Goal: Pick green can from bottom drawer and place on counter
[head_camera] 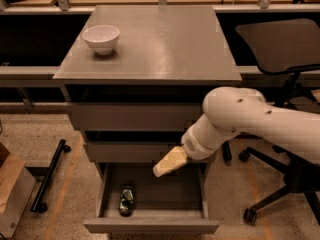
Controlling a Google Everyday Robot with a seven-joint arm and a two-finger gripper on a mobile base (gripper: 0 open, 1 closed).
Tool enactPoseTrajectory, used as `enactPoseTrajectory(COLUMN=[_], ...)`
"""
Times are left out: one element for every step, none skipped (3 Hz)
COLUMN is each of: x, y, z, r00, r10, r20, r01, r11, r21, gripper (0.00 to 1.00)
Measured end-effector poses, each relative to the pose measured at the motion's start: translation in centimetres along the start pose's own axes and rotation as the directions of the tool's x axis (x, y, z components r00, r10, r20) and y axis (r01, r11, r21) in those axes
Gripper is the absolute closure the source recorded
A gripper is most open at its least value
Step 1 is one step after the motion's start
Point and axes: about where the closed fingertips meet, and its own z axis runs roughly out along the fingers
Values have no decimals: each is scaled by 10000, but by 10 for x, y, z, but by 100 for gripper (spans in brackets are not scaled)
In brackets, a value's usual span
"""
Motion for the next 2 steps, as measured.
enactPoseTrajectory(x=[-16, -19], y=[4, 6], z=[54, 62], r00=[9993, 9989], r10=[376, 464], r20=[-61, -50], r01=[-378, -465], r11=[9990, 9984], r21=[-258, -326], gripper=[0, 0])
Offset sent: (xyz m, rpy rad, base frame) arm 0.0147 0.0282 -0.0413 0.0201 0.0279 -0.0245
